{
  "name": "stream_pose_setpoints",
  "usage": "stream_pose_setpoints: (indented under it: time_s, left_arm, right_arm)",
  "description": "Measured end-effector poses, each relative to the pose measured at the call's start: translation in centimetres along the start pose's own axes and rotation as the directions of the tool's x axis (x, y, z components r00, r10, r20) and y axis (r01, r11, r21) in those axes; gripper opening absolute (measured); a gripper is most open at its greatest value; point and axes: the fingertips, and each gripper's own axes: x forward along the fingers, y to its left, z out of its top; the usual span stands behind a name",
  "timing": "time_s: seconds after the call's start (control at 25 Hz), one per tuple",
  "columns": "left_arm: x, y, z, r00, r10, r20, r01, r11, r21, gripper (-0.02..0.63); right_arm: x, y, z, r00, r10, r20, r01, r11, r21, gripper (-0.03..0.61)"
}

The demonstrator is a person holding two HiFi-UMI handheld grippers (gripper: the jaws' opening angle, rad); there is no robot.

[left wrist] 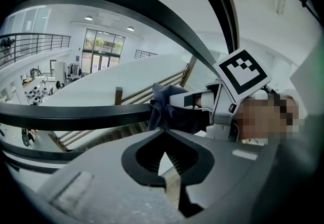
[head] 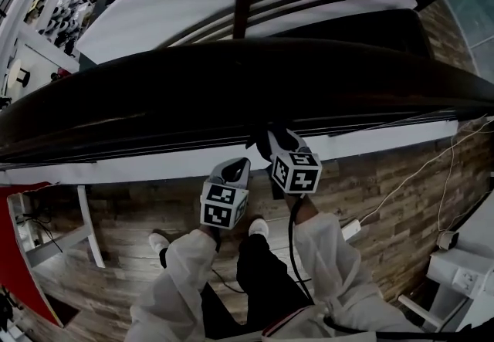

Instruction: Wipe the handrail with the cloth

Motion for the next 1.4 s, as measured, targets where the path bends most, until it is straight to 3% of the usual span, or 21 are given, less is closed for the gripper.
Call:
stream_pose_setpoints:
  time_s: [0.28, 0.64, 1.28, 1.4]
  left_arm:
    - [3.4, -4.2, 0.9, 0.999, -0.035, -0.031, 0.036, 0.998, 0.043, 0.003]
    - [7.6, -10.2, 1.3, 0.993, -0.110, -0.040, 0.113, 0.991, 0.076, 0.003]
    - [13.9, -19.3, 2.2, 0.973, -0.220, -0.069, 0.227, 0.968, 0.109, 0.003]
    - [14.6, -20.4, 2.3, 0.968, -0.241, -0.076, 0.249, 0.961, 0.124, 0.003]
  right_arm:
    - [-1.9, -5.8, 0.4, 0.999, -0.044, 0.031, 0.043, 0.998, 0.045, 0.081]
    - [-4.7, -13.7, 0.5, 0.992, -0.118, 0.051, 0.117, 0.993, 0.031, 0.081]
    - [-9.2, -28.9, 2.1, 0.961, -0.252, 0.112, 0.244, 0.967, 0.078, 0.081]
    - [-10.2, -32.0, 2.4, 0.946, -0.297, 0.130, 0.282, 0.951, 0.125, 0.081]
